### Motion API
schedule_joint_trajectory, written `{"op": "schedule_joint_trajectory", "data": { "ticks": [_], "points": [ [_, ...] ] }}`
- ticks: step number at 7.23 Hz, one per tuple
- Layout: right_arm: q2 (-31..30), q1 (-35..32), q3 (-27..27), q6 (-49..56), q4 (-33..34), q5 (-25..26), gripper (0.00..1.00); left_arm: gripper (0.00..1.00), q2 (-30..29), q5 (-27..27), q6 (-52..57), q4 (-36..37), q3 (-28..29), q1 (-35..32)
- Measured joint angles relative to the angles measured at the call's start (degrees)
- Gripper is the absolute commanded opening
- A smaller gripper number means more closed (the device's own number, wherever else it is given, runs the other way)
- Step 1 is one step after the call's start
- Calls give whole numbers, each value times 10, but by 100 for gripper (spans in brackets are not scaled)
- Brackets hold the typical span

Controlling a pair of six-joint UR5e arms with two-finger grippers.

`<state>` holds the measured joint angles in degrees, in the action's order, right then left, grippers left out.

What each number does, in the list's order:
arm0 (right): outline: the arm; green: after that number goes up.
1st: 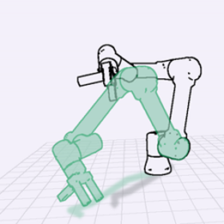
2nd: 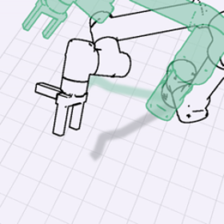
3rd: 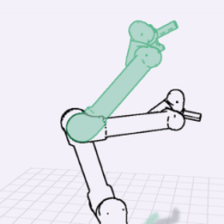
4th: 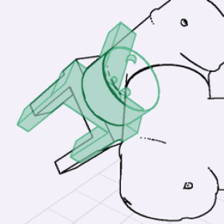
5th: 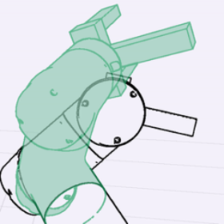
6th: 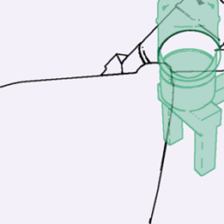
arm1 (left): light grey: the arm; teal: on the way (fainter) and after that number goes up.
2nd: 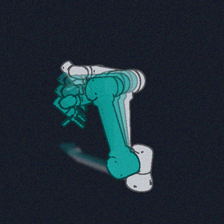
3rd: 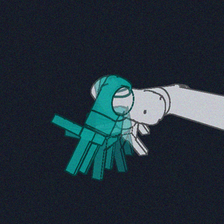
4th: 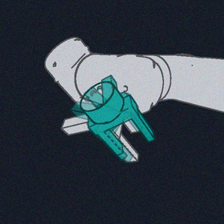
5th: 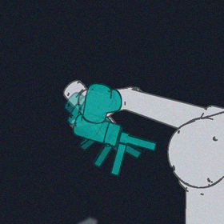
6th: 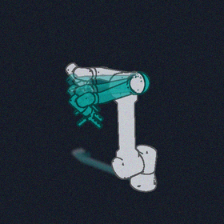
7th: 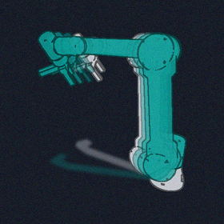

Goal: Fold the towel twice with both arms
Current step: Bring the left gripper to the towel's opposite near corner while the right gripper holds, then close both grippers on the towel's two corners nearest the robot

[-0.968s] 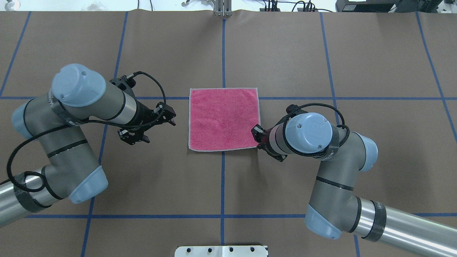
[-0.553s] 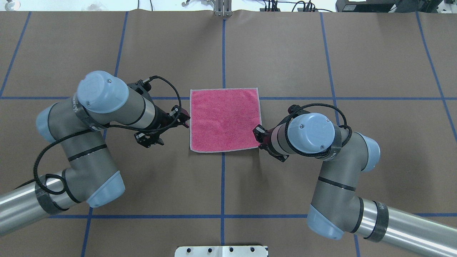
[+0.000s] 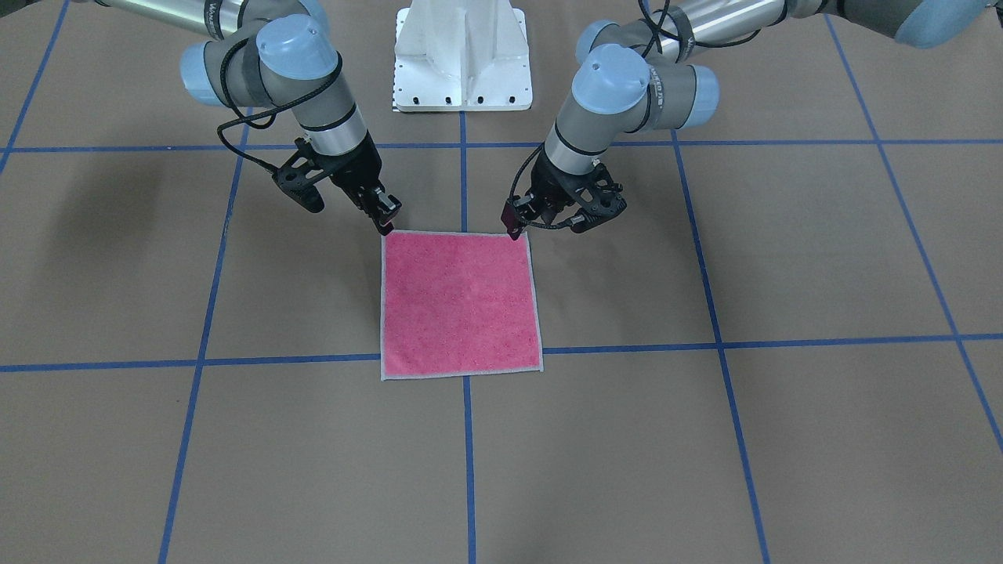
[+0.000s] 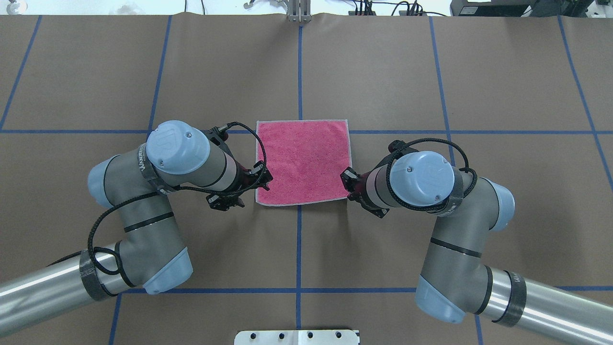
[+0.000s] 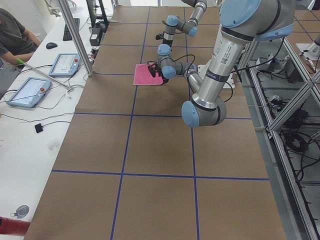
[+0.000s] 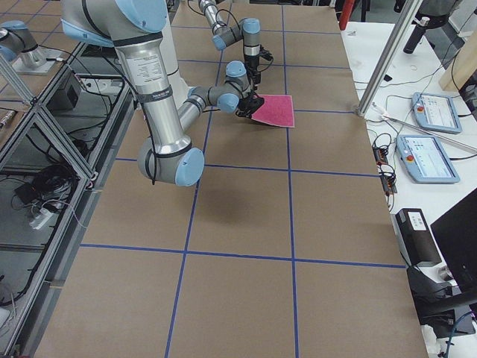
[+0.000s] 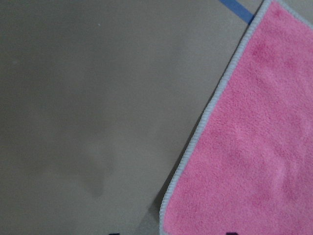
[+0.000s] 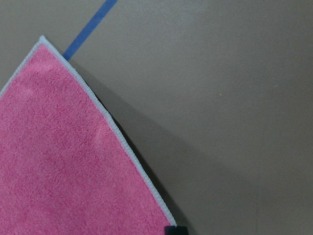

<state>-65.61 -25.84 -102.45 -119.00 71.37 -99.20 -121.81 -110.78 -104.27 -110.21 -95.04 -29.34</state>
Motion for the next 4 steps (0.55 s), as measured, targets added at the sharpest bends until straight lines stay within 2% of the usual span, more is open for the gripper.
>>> {"op": "schedule_joint_trajectory", "data": {
  "ticks": [4],
  "points": [
    [0,0,0,0,0,1,0,61,-3,1,2,-1,11,3]
  ]
}}
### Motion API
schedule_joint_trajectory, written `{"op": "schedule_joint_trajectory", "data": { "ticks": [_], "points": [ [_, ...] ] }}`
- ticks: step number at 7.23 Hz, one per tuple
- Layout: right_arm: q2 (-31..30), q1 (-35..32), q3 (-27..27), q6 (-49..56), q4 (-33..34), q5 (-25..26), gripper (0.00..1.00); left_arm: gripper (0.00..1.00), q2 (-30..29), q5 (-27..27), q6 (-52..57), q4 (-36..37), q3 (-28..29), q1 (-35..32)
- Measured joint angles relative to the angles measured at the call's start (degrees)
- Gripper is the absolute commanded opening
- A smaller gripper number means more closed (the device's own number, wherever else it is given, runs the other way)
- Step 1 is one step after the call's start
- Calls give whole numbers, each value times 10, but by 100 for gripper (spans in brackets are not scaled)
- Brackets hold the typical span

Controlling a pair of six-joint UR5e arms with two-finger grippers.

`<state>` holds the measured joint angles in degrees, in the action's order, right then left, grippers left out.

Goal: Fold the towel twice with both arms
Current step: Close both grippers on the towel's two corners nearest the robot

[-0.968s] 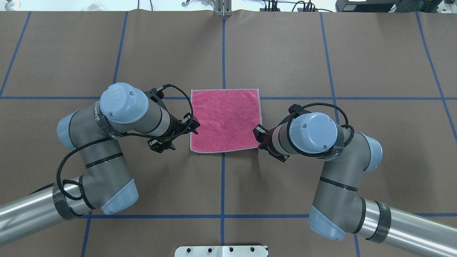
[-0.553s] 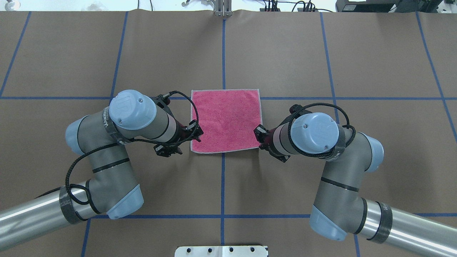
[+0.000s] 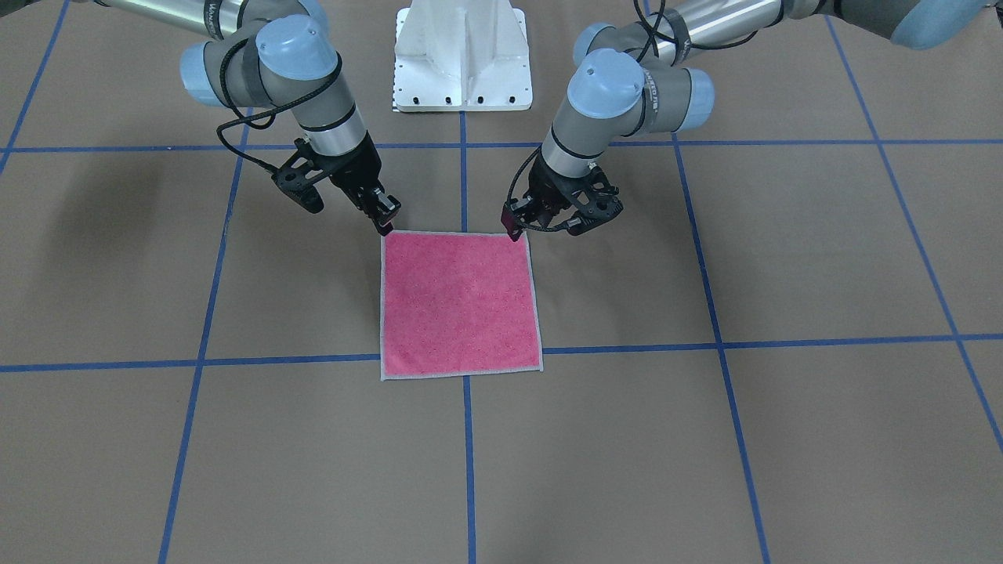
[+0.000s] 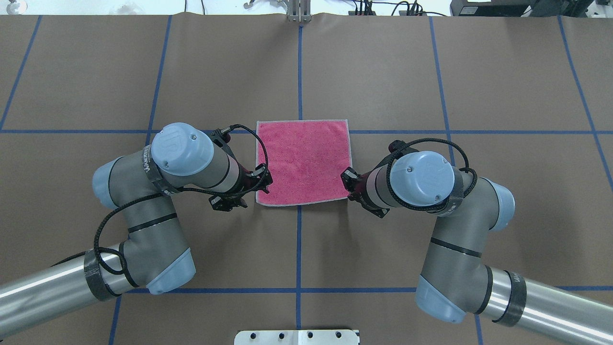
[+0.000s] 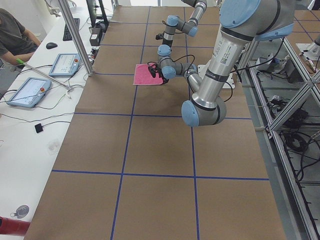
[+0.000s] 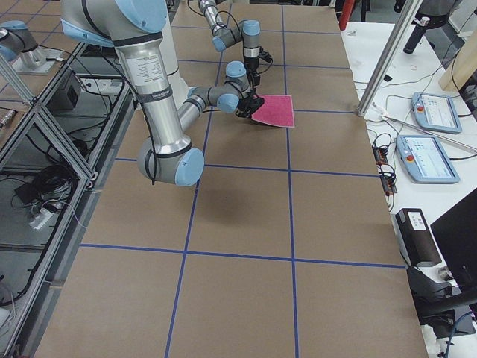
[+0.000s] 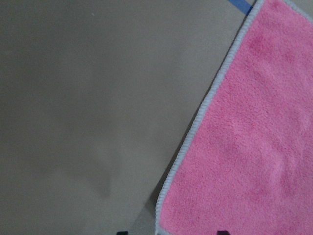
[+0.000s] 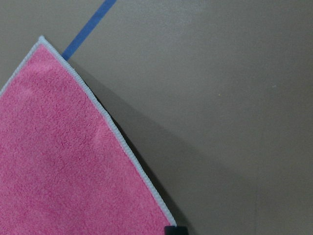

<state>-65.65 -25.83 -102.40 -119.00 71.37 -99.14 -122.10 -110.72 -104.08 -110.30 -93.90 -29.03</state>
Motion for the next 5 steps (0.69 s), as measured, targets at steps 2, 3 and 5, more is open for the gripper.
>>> {"op": "schedule_joint_trajectory", "data": {
  "ticks": [2,3,5],
  "points": [
    [0,1,0,0,0,0,0,60,-6,0,1,0,9,2],
    [0,1,0,0,0,0,0,60,-15,0,2,0,18,4],
    [0,1,1,0,0,0,0,54,-25,-1,5,0,30,6]
  ]
}}
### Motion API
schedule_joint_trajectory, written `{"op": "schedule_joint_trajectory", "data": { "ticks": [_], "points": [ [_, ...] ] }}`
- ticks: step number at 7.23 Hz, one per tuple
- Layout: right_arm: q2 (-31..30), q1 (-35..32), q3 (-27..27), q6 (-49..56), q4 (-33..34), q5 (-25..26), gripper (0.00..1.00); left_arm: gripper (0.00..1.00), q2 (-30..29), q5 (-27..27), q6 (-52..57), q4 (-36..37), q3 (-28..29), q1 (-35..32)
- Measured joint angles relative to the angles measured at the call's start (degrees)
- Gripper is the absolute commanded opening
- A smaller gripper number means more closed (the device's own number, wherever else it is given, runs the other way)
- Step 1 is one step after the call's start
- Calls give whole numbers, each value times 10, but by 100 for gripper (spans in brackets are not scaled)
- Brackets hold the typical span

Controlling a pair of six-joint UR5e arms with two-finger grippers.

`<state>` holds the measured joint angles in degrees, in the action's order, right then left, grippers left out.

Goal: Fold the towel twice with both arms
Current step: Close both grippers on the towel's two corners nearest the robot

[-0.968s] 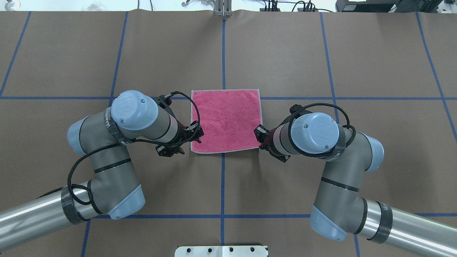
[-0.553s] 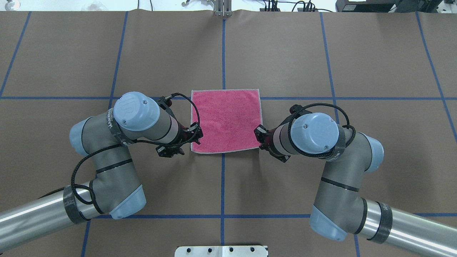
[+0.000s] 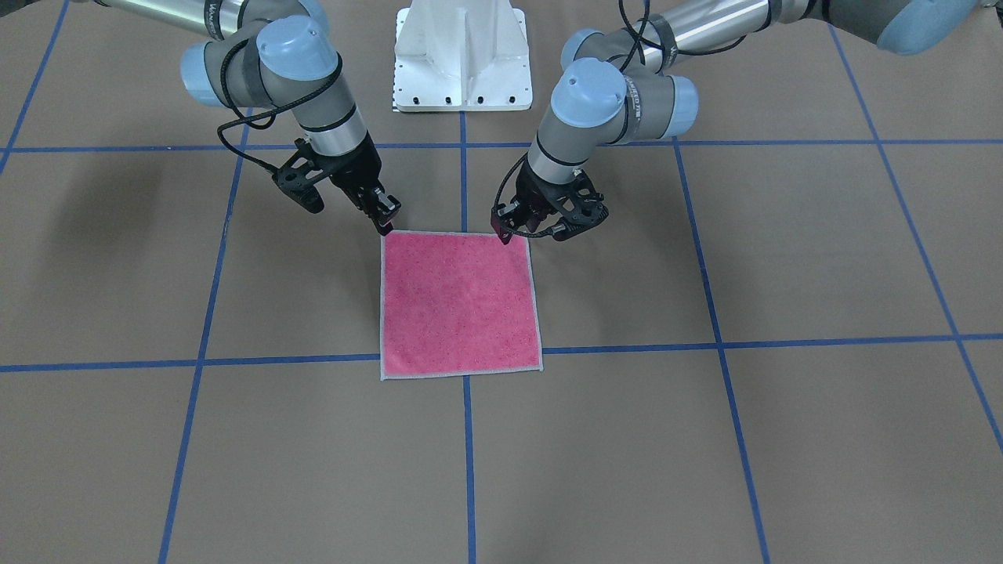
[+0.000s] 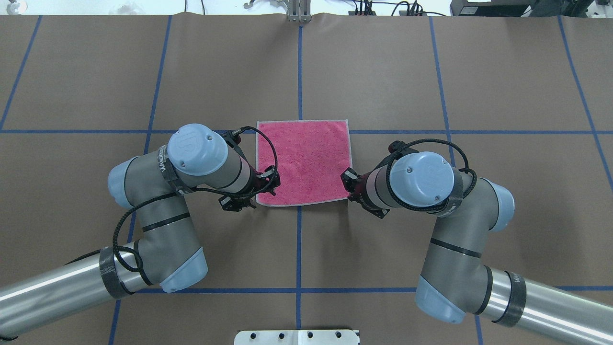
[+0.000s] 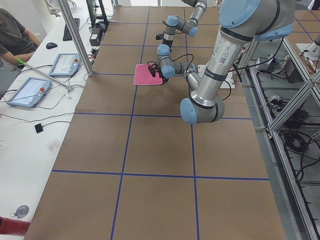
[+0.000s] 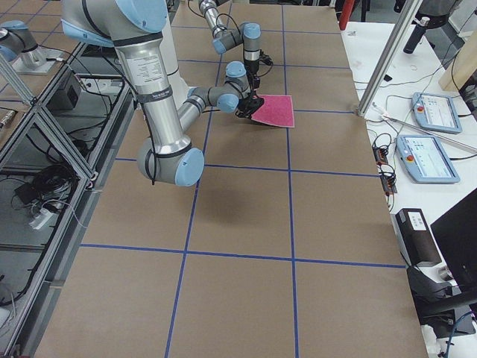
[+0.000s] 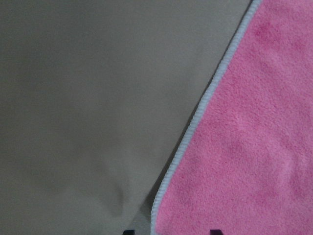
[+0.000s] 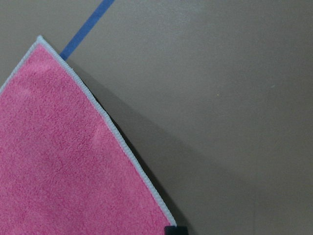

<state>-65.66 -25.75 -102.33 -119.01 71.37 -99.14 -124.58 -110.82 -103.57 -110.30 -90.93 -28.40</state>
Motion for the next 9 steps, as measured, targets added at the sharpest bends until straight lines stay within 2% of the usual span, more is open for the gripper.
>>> {"op": "schedule_joint_trajectory", "data": {
  "ticks": [1,2,3,8,9],
  "points": [
    [0,0,0,0,0,0,0,51,0,0,1,0,2,1],
    [0,0,0,0,0,0,0,40,0,0,2,0,5,1],
    [0,0,0,0,0,0,0,36,0,0,2,0,6,1],
    [0,0,0,0,0,0,0,35,2,0,2,1,4,1],
    [0,0,0,0,0,0,0,31,3,1,2,1,2,1]
  ]
}}
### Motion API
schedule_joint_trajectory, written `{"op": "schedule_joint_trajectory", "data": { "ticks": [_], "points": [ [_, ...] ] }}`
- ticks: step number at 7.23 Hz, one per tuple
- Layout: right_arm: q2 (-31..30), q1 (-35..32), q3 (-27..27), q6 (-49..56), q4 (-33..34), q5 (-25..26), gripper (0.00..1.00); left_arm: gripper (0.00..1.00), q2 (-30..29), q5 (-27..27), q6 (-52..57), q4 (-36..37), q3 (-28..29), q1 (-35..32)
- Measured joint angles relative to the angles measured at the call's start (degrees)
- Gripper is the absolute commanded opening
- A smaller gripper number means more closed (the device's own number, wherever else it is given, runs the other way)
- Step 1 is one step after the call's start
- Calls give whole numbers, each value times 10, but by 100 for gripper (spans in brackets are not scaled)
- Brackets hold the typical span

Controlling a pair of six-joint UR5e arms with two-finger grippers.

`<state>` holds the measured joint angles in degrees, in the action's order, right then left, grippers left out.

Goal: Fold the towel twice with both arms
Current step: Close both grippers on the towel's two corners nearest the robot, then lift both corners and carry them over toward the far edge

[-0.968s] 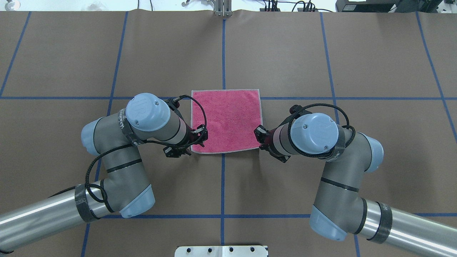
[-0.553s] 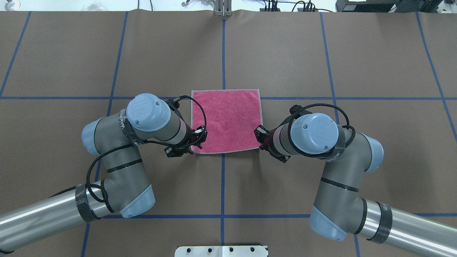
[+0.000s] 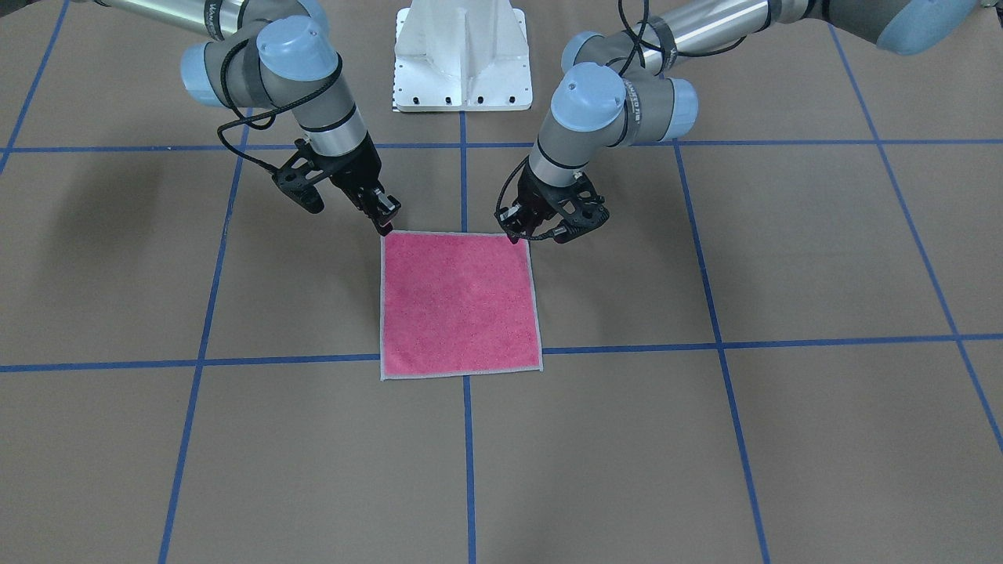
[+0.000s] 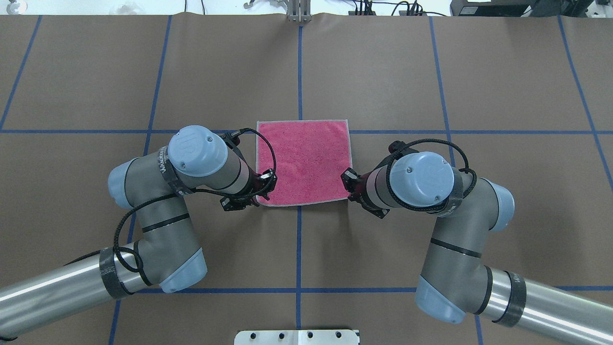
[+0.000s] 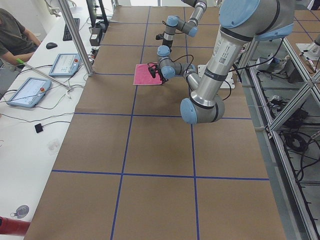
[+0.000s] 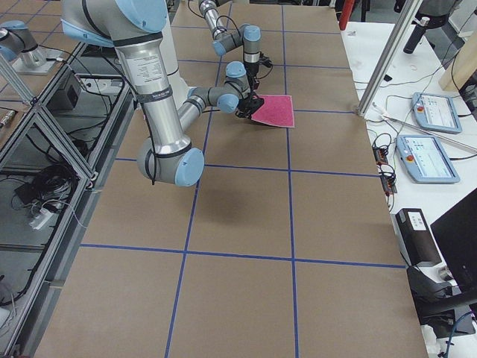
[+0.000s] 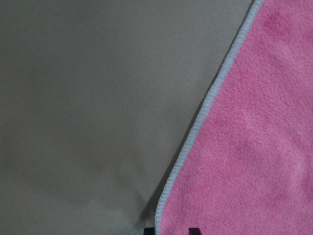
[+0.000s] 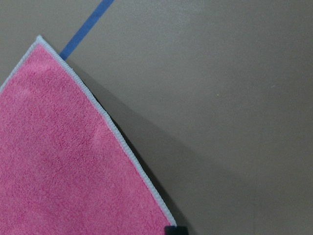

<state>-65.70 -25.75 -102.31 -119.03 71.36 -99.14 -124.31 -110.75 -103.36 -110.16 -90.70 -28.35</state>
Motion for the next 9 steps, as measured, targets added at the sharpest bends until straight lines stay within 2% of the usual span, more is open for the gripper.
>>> {"op": "schedule_joint_trajectory", "data": {
  "ticks": [3,6,9],
  "points": [
    [0,0,0,0,0,0,0,22,1,0,-1,0,-1,0],
    [0,0,0,0,0,0,0,0,1,0,-1,1,-1,0],
    [0,0,1,0,0,0,0,0,1,0,-5,2,-3,0]
  ]
}}
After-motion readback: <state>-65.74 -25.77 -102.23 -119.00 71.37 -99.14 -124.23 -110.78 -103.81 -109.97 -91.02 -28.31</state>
